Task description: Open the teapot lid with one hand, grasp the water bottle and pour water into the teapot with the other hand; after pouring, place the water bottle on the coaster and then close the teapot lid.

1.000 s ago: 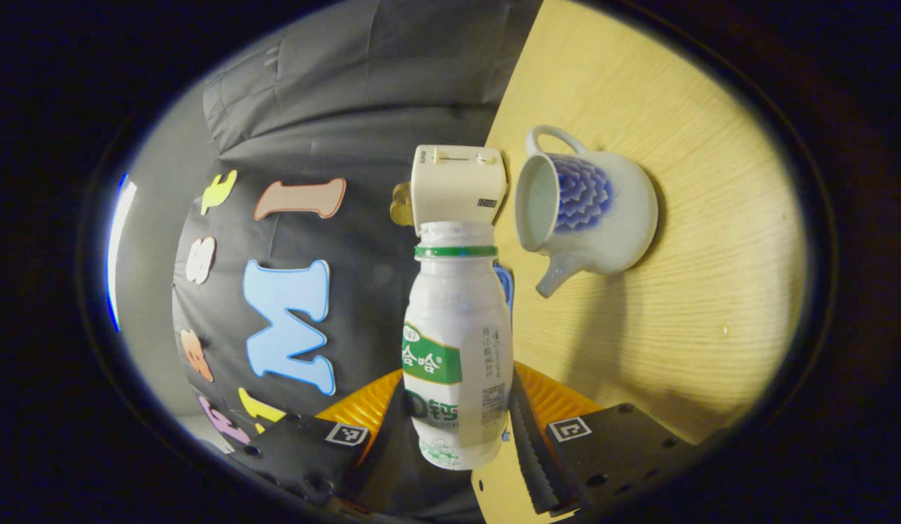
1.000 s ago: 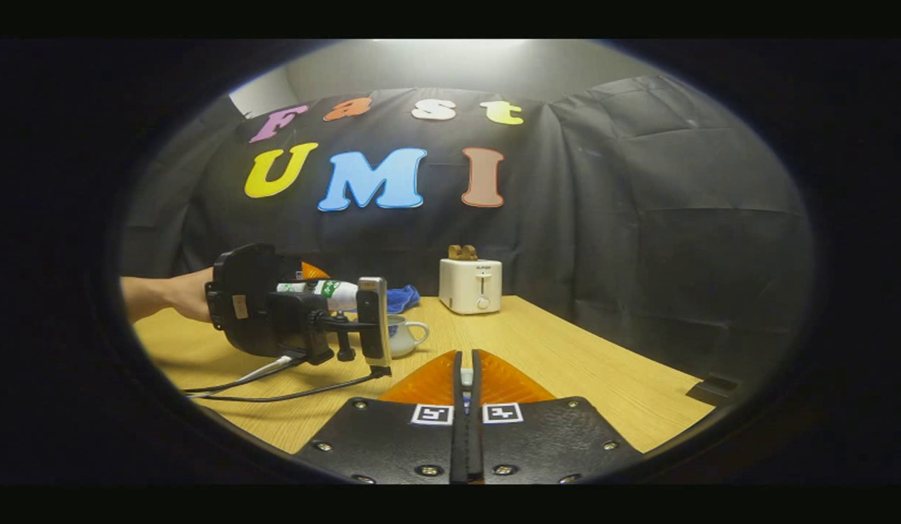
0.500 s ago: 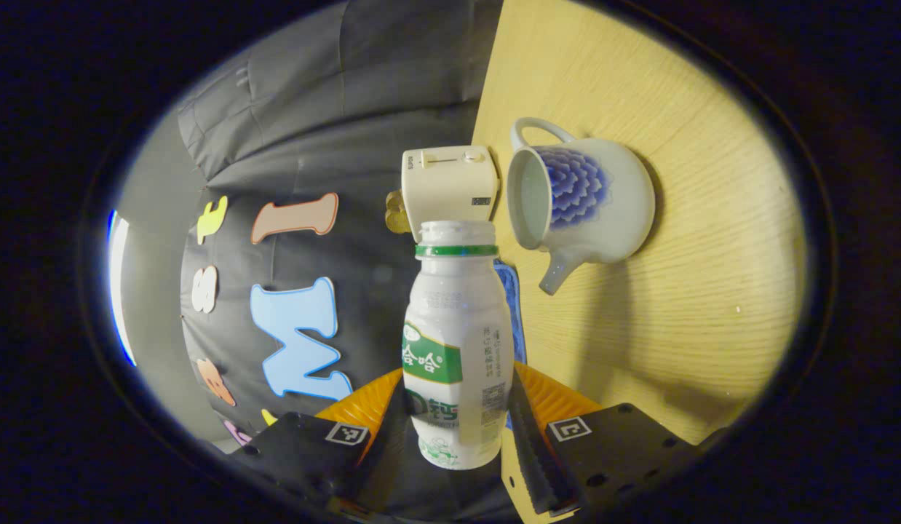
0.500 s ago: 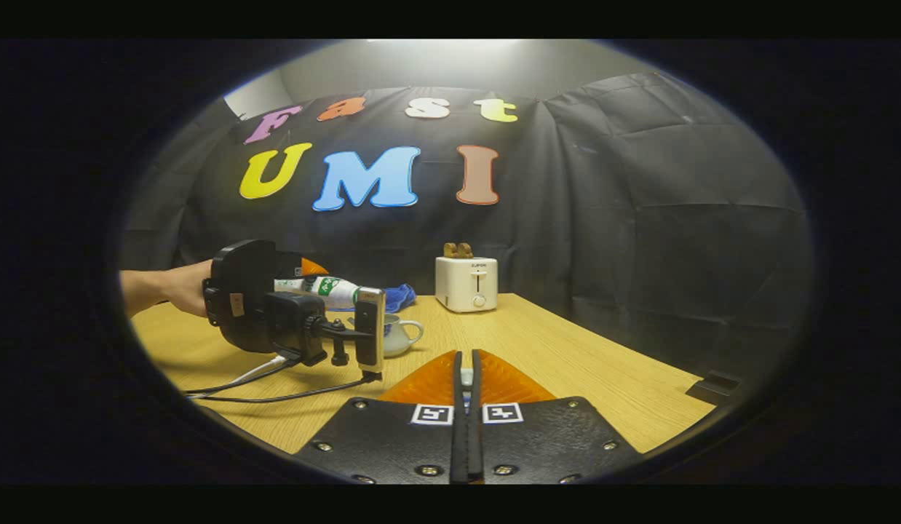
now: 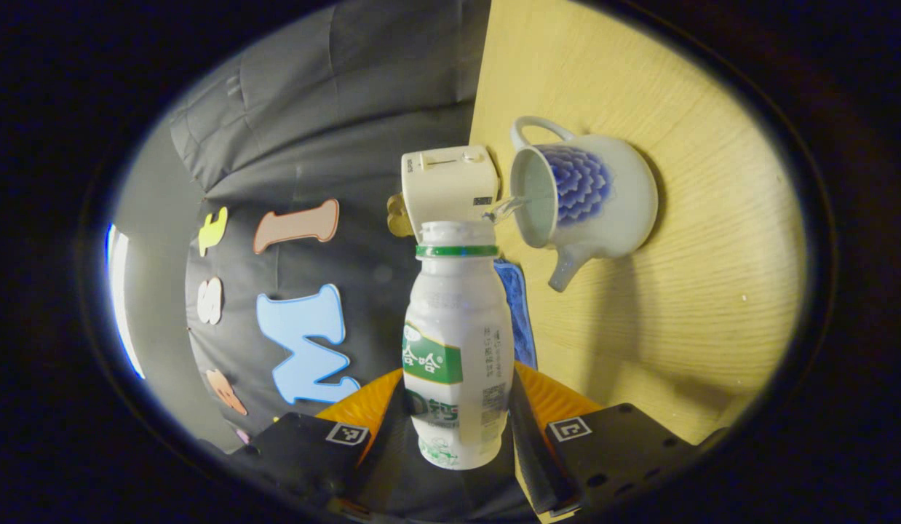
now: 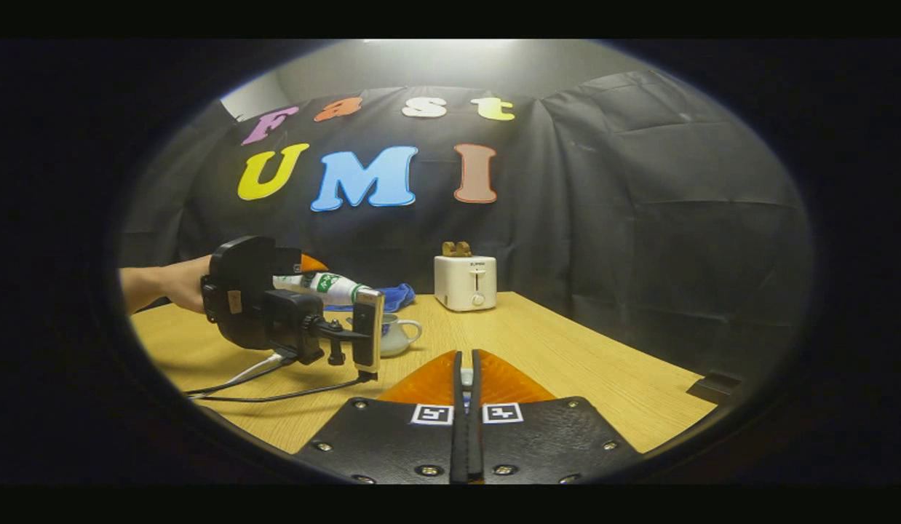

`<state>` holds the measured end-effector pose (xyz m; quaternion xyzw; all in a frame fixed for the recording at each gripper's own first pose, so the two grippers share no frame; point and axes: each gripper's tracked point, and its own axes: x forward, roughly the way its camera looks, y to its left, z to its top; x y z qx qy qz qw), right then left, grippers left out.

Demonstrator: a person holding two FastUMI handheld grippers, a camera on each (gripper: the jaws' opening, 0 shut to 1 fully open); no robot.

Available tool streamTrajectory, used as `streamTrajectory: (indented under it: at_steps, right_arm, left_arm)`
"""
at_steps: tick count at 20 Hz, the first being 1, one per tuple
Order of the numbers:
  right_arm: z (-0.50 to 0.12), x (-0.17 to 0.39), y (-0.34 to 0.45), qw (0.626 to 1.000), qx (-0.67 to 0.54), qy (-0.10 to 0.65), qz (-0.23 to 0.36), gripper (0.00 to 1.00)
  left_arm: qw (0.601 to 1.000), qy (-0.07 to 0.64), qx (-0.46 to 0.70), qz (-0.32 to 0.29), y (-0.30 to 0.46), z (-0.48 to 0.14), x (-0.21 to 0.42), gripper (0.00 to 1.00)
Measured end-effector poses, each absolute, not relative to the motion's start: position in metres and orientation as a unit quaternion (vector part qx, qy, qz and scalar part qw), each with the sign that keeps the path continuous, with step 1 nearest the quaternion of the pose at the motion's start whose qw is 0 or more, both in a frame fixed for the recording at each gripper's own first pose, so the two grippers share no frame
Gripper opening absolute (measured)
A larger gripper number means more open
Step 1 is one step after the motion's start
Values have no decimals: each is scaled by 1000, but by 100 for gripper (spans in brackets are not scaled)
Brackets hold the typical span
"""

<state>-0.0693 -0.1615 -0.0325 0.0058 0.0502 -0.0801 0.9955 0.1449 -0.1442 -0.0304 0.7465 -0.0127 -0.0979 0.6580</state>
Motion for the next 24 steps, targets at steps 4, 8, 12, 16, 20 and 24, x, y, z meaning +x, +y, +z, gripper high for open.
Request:
streamTrajectory:
  at_steps: [4,8,12,16,20,24]
  right_arm:
    - [-34,-69,-162,995,6,51,-81,0]
    - [-34,-72,-163,995,7,52,-81,0]
    - [-34,-72,-163,995,9,52,-82,0]
    - [-34,-72,-164,995,10,52,-81,0]
    - [-32,-73,-163,995,10,50,-81,0]
    - [-32,-74,-164,995,13,51,-82,0]
  left_arm:
    - [653,-16,751,-97,-145,-30,146,75]
    - [640,-20,762,-93,-144,-28,146,82]
    - [630,-23,770,-93,-144,-27,147,75]
    - [624,-30,775,-92,-149,-26,144,67]
    - [614,-30,783,-93,-146,-24,147,75]
    - [602,-35,793,-89,-145,-22,148,75]
